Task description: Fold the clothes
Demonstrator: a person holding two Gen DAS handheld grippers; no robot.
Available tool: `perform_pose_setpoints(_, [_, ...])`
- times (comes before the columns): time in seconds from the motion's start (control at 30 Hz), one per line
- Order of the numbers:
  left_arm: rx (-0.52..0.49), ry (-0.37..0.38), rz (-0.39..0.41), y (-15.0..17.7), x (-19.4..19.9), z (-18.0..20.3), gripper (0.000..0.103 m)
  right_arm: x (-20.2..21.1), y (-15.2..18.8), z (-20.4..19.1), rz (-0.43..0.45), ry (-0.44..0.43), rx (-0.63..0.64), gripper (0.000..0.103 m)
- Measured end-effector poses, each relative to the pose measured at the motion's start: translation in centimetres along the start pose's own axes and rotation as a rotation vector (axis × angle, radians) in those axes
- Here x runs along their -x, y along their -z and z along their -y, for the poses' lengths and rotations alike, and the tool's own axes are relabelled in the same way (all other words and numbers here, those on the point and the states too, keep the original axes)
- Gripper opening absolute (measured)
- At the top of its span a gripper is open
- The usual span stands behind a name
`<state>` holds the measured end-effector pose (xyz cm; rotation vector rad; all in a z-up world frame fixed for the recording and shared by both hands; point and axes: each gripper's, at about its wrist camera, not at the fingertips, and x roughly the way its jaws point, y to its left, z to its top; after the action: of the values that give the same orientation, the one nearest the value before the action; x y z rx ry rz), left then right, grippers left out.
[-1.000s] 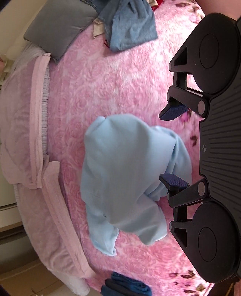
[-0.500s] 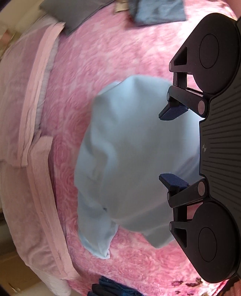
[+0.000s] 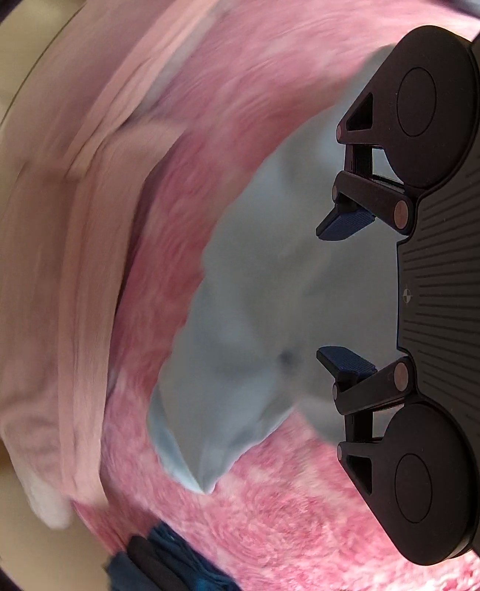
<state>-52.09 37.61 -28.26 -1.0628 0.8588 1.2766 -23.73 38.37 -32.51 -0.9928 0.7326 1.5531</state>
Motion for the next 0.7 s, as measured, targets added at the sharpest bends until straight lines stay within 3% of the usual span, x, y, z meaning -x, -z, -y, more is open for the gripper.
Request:
perform_pose_setpoints(0.1, [0.012,-0.008,-0.012,-0.8,-0.9,-0.4,0.034,-3.4,-1.6,-1.8,-0.015,-0.016,0.111,0.067])
perform_pose_setpoints(0.23, [0.011,-0.015,-0.016,-1.6,-1.5,-0.6,0.034,-7.8,-1.6,-3.8,-0.132,0.021,0.244,0.066])
perform_pose_setpoints(0.27, [0.01,-0.018,-0.017,-1.8,-1.6,-0.6,0.034,-8.5,-1.0,-3.9,-0.144,0.034,0.264,0.047])
perform_pose_setpoints(0.3, [0.008,-0.022,-0.019,-2.0,-1.6,-0.7,0.034,-8.7,-0.5,-3.7,-0.138,0.031,0.271,0.019])
perform_pose_setpoints(0.33, [0.005,-0.023,-0.016,-2.1,-1.6,-0.7,0.034,-8.7,0.0,-3.4,-0.138,0.018,0.259,0.007])
perform_pose_setpoints(0.37, [0.0,-0.024,-0.011,-2.3,-1.5,-0.6,0.034,-8.2,0.3,-2.8,-0.118,0.006,0.22,0.007])
perform_pose_setpoints(0.57, [-0.062,-0.013,0.016,-3.2,-0.9,0.9,0.034,2.6,2.4,3.6,0.164,-0.035,-0.073,0.007])
perform_pose_setpoints(0.7, [-0.133,0.013,0.036,-3.0,-0.3,3.2,0.034,12.0,6.6,10.3,0.316,0.037,-0.3,0.007])
